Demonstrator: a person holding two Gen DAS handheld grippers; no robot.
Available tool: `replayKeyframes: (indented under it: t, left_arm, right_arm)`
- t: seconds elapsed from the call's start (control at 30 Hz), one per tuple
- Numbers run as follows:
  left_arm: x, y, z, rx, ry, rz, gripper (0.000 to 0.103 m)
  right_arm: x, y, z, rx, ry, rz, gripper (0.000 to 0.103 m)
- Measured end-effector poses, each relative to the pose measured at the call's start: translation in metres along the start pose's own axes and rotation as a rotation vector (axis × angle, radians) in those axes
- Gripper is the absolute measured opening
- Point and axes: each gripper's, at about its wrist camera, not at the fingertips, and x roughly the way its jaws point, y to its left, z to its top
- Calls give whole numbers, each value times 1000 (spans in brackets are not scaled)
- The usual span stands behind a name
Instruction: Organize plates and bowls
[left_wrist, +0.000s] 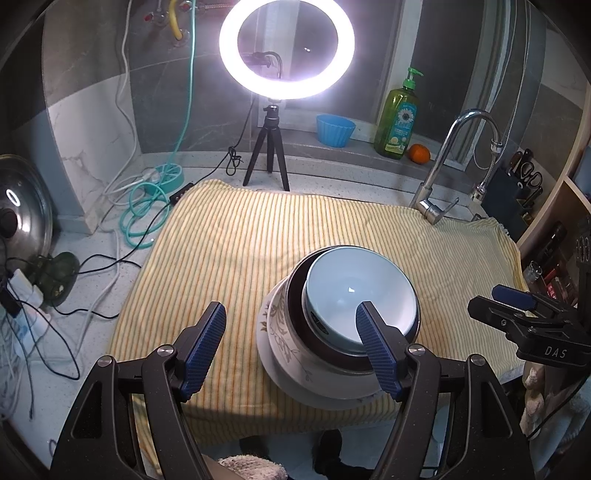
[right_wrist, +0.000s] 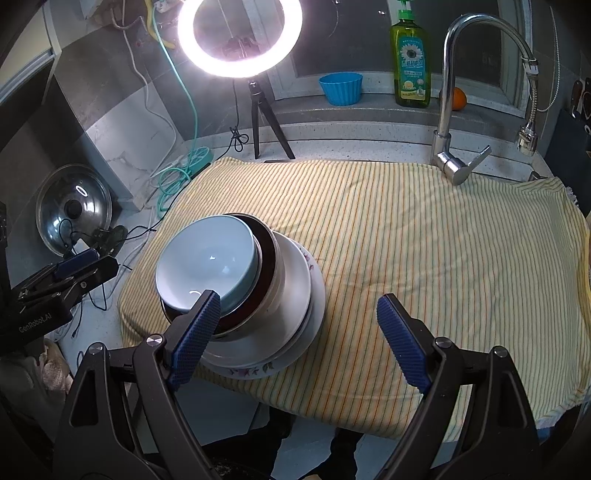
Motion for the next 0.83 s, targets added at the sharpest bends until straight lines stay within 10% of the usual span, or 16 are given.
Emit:
replayKeyframes:
  t: [0.83]
  left_arm:
    - [6,2,5,9,-5,17,73]
  right_arm:
    - [11,-1,3,9,22,-3,89]
